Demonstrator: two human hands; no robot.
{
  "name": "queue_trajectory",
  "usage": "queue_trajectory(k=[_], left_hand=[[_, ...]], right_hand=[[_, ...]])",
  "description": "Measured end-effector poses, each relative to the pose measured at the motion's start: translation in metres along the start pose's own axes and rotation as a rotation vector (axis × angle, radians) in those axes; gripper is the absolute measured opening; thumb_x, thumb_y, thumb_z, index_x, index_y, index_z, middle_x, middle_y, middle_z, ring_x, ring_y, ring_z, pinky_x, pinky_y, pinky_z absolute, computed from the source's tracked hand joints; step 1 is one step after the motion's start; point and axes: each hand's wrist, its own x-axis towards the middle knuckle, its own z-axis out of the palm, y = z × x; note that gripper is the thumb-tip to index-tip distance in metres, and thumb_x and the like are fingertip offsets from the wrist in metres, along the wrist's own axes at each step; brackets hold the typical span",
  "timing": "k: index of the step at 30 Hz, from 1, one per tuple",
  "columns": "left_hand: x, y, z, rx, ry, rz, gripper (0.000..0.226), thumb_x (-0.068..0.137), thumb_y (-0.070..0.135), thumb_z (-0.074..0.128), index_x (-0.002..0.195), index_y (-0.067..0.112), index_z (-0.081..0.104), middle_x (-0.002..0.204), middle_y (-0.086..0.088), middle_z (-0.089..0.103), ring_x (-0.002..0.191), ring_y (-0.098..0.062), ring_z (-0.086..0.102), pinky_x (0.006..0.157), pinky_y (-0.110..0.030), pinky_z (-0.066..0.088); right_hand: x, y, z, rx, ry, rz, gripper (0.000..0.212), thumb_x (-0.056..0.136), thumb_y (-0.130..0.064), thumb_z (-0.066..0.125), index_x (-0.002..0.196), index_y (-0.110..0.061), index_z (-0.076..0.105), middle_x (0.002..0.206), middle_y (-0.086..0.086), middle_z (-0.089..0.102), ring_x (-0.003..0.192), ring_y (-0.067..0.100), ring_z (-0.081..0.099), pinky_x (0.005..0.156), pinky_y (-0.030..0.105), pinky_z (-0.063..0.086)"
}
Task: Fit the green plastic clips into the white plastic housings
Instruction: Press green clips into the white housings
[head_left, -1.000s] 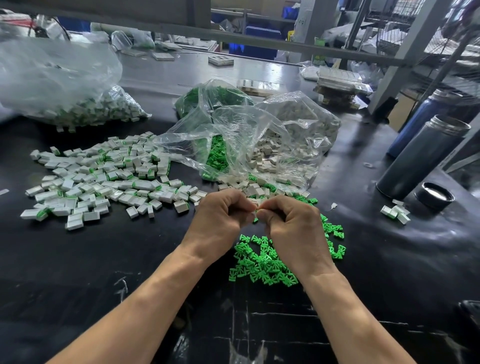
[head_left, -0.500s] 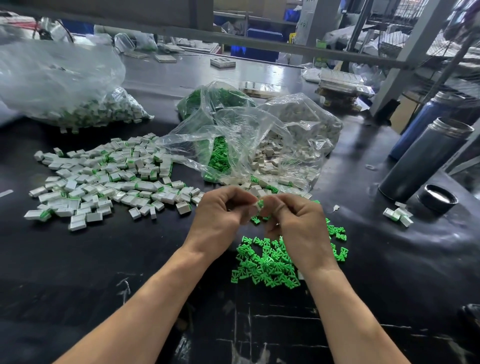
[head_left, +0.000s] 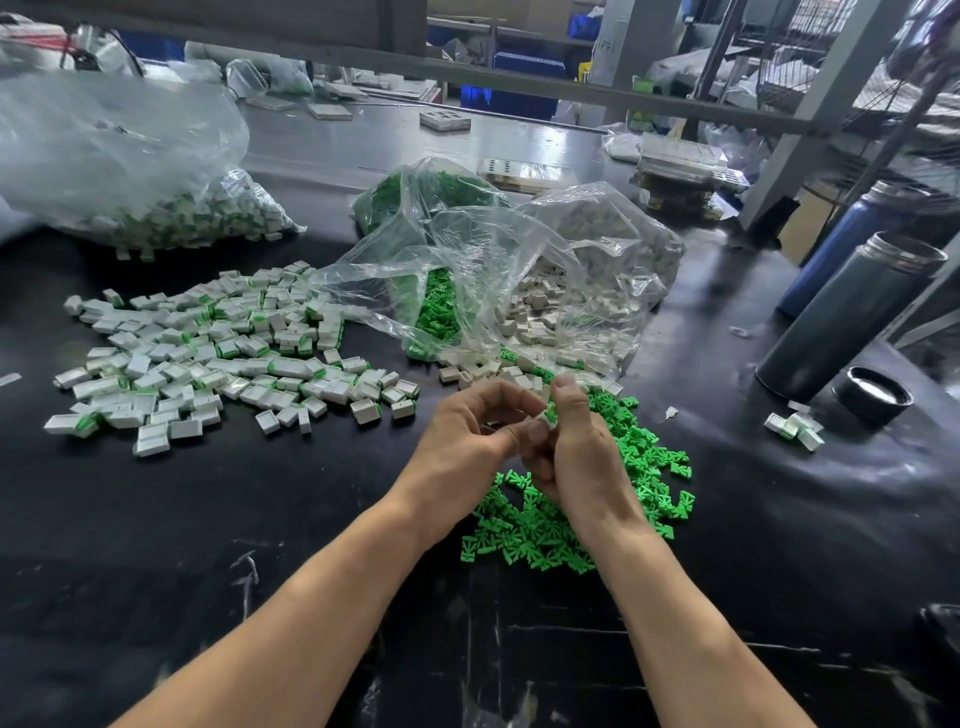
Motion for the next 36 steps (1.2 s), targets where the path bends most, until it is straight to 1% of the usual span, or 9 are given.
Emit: queue_trajectory(k=[3, 7, 12, 16, 21, 23, 28, 32, 36], left_hand=[[0.001, -0.004, 0.002, -0.016, -0.004, 0.011, 0.007, 0.092, 0.003, 0.071, 0.098, 0.005, 0.069, 0.084, -0.005, 0.071, 0.081, -0.014, 0.066, 0.08, -0.027, 0.056], [0.0, -0.006, 0.004, -0.002, 0.019, 0.011, 0.008, 0.092, 0.008, 0.073, 0.099, 0.006, 0.07, 0.094, -0.018, 0.072, 0.085, -0.018, 0.067, 0.071, -0.031, 0.057], [0.001, -0.004, 0.005, -0.058, 0.011, 0.032, 0.005, 0.093, 0.005, 0.071, 0.095, 0.008, 0.07, 0.088, -0.007, 0.072, 0.084, -0.014, 0.066, 0.075, -0.021, 0.056], [0.0, -0.003, 0.003, -0.059, 0.009, 0.029, 0.008, 0.092, 0.005, 0.071, 0.099, 0.003, 0.069, 0.091, -0.017, 0.072, 0.083, -0.018, 0.067, 0.073, -0.03, 0.057], [-0.001, -0.002, 0.002, -0.041, 0.008, 0.024, 0.01, 0.092, 0.008, 0.073, 0.101, 0.004, 0.07, 0.088, -0.007, 0.074, 0.079, -0.016, 0.069, 0.068, -0.036, 0.058], [-0.001, -0.003, 0.002, -0.033, 0.004, 0.027, 0.012, 0.092, 0.009, 0.073, 0.102, 0.004, 0.069, 0.087, -0.007, 0.074, 0.076, -0.017, 0.069, 0.069, -0.037, 0.058], [0.0, -0.006, 0.002, -0.011, 0.005, 0.029, 0.012, 0.092, 0.013, 0.075, 0.101, 0.007, 0.07, 0.086, -0.005, 0.073, 0.074, -0.013, 0.068, 0.06, -0.027, 0.058], [0.0, -0.007, 0.002, -0.014, 0.01, 0.023, 0.012, 0.091, 0.015, 0.076, 0.099, 0.01, 0.07, 0.086, -0.005, 0.073, 0.074, -0.014, 0.067, 0.059, -0.026, 0.058], [0.0, -0.006, 0.002, 0.008, 0.024, 0.031, 0.013, 0.091, 0.015, 0.076, 0.101, 0.007, 0.07, 0.094, -0.02, 0.073, 0.079, -0.02, 0.066, 0.064, -0.033, 0.058]], right_hand=[[0.001, 0.002, 0.002, 0.002, 0.054, -0.006, 0.063, 0.093, -0.066, 0.027, 0.056, -0.03, 0.064, 0.047, -0.009, 0.048, 0.044, 0.005, 0.044, 0.05, 0.03, 0.036], [0.002, 0.005, 0.004, -0.106, 0.174, -0.064, 0.064, 0.094, -0.058, 0.025, 0.062, -0.018, 0.065, 0.052, -0.006, 0.059, 0.05, 0.006, 0.054, 0.051, 0.027, 0.042], [0.004, 0.006, 0.01, -0.166, 0.268, -0.141, 0.063, 0.092, -0.052, 0.023, 0.067, -0.015, 0.067, 0.064, -0.003, 0.065, 0.063, 0.013, 0.062, 0.053, 0.025, 0.04], [0.003, 0.007, 0.012, -0.067, 0.243, -0.121, 0.06, 0.093, -0.052, 0.027, 0.062, -0.023, 0.069, 0.052, -0.012, 0.057, 0.053, 0.005, 0.052, 0.052, 0.024, 0.039], [0.002, 0.007, 0.013, 0.076, 0.192, -0.115, 0.057, 0.094, -0.052, 0.031, 0.05, -0.03, 0.059, 0.047, -0.009, 0.048, 0.046, 0.008, 0.042, 0.049, 0.032, 0.036], [0.003, 0.009, 0.012, 0.062, 0.205, -0.124, 0.057, 0.094, -0.054, 0.03, 0.054, -0.034, 0.065, 0.048, -0.01, 0.052, 0.046, 0.005, 0.046, 0.046, 0.025, 0.039], [0.006, 0.011, 0.012, 0.01, 0.204, -0.154, 0.058, 0.095, -0.05, 0.028, 0.055, -0.042, 0.069, 0.049, -0.016, 0.06, 0.046, -0.005, 0.053, 0.044, 0.01, 0.038], [0.01, 0.015, 0.011, -0.012, 0.247, -0.156, 0.059, 0.093, -0.051, 0.029, 0.056, -0.025, 0.068, 0.053, -0.01, 0.065, 0.05, 0.0, 0.058, 0.048, 0.014, 0.04], [0.009, 0.016, 0.01, -0.025, 0.258, -0.185, 0.055, 0.094, -0.047, 0.03, 0.056, -0.024, 0.064, 0.054, -0.013, 0.066, 0.051, -0.003, 0.059, 0.047, 0.01, 0.04]])
